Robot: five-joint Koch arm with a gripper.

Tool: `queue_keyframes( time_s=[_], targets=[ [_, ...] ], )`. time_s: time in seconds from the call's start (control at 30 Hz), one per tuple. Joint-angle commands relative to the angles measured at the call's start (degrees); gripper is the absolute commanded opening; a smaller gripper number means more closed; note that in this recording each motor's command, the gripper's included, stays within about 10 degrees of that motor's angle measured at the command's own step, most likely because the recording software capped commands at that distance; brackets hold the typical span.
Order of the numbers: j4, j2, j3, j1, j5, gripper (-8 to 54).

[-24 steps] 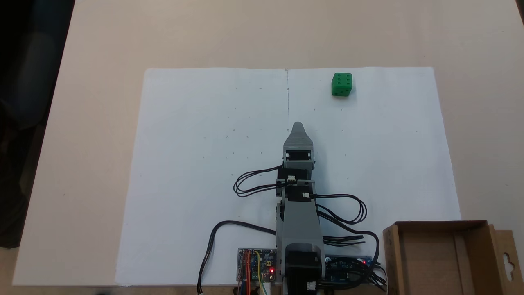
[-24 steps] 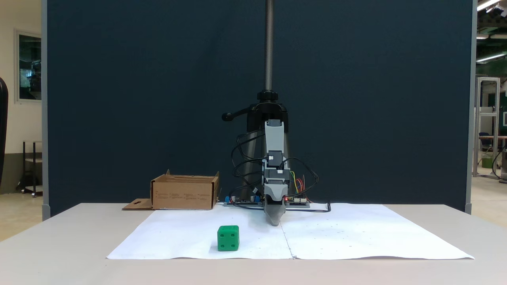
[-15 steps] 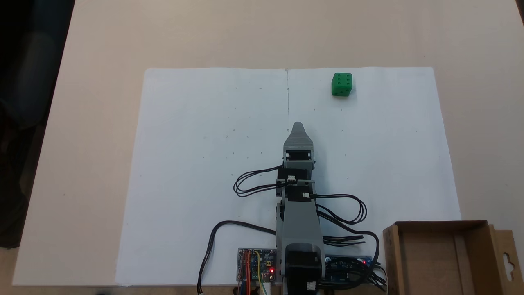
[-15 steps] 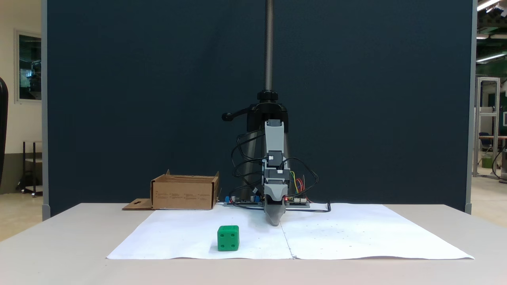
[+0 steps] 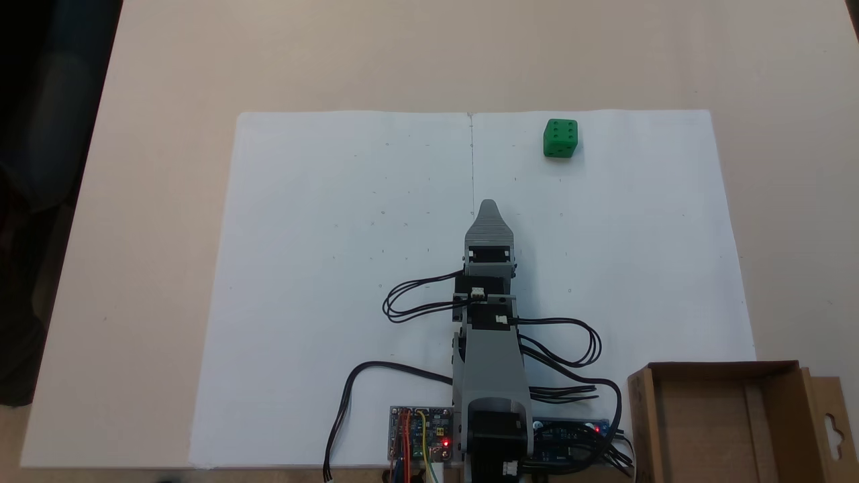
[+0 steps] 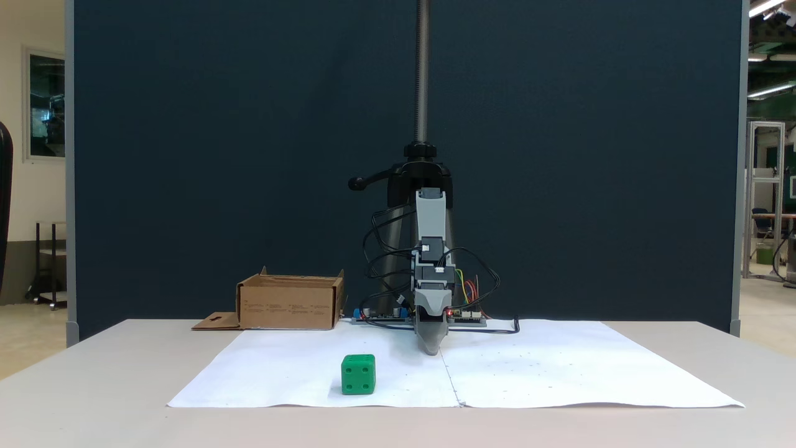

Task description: Grasp a green dice and put it in the bin.

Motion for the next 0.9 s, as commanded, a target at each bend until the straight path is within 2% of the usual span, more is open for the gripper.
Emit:
queue_keyframes(
  time_s=[0.0,0.57,0.87],
  targets=[
    [10.00,5.71,3.52,0.70,1.23,44.0],
    [10.70,5.80,-1.14,1.23,0.62,42.2],
    [28.72,3.43,-14.50,3.16,0.62,41.5]
  ],
)
